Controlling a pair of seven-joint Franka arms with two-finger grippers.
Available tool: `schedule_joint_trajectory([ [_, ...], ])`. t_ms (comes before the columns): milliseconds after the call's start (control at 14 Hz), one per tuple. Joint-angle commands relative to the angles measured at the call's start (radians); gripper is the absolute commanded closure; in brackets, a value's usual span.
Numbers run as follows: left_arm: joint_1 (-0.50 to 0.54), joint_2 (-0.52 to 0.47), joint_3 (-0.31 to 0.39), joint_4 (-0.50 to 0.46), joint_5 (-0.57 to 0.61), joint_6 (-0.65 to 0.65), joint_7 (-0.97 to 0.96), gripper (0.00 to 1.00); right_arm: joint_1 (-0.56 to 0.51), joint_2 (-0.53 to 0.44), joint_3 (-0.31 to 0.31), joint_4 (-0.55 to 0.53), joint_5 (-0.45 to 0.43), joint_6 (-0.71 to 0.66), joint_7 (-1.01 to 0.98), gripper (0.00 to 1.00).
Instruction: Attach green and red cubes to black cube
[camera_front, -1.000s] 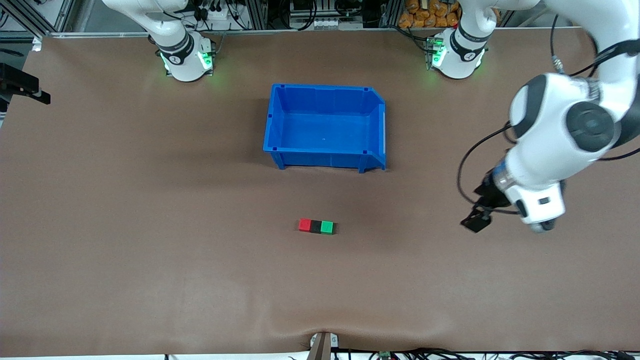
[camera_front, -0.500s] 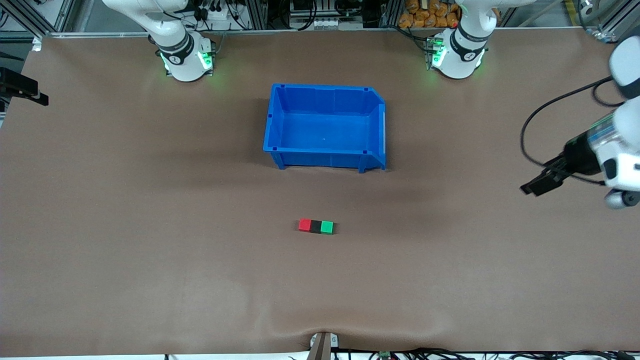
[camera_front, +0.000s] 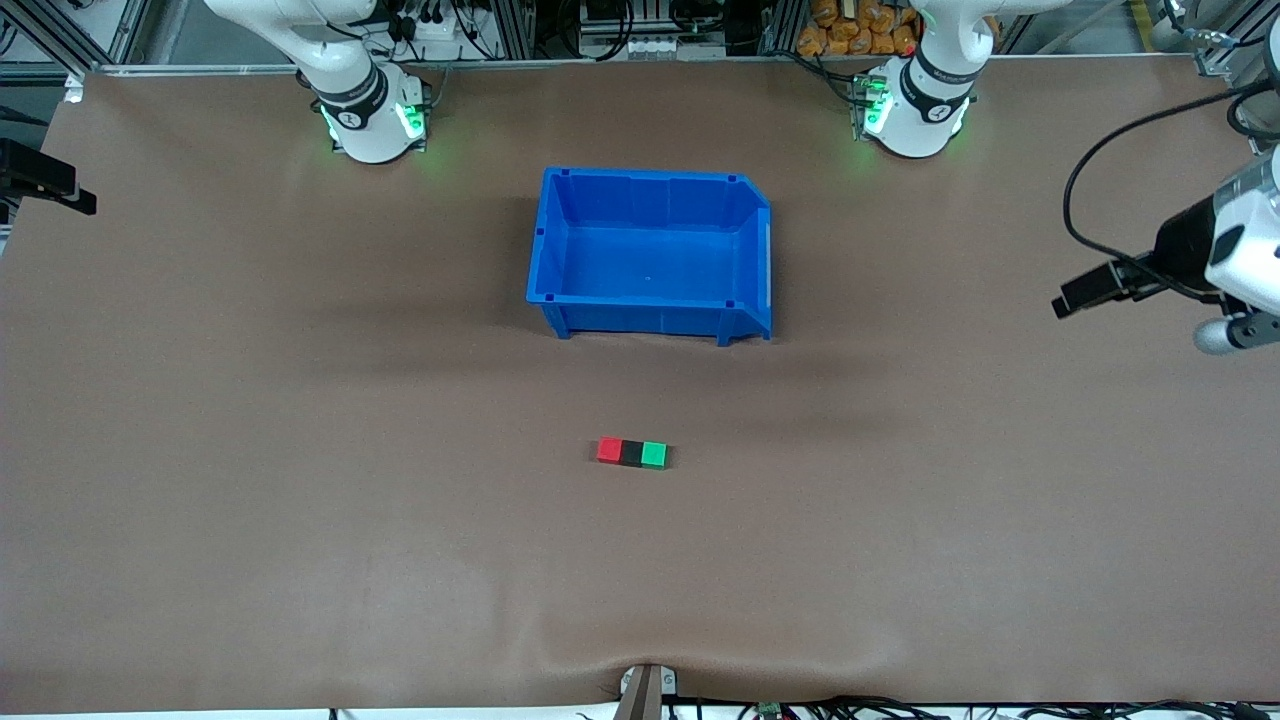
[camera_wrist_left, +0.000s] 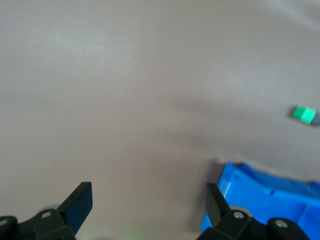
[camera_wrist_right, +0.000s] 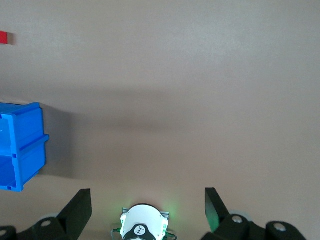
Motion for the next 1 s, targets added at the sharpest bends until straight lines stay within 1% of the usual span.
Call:
schedule_joint_trajectory([
  [0, -0.081, -0.054, 0.060, -0.029, 0.061, -0.046, 0.119, 0.00, 0.008, -0.036, 0.003, -0.037, -0.009, 0.020, 0.023, 0.00],
  [143, -0.089, -0.057, 0.052, -0.024, 0.118, -0.089, 0.215, 0.00, 0.008, -0.036, 0.004, -0.037, -0.009, 0.018, 0.023, 0.00],
  [286, -0.077, -0.069, 0.046, -0.023, 0.127, -0.091, 0.259, 0.00, 0.006, -0.036, 0.006, -0.039, -0.009, 0.015, 0.023, 0.00],
  [571, -0.059, -0.123, 0.046, -0.044, 0.100, -0.085, 0.248, 0.00, 0.006, -0.036, 0.007, -0.039, -0.008, 0.009, 0.023, 0.00],
  [929, -0.059, -0.118, 0.048, -0.042, 0.070, -0.074, 0.214, 0.00, 0.006, -0.036, 0.009, -0.039, -0.006, 0.009, 0.023, 0.00],
])
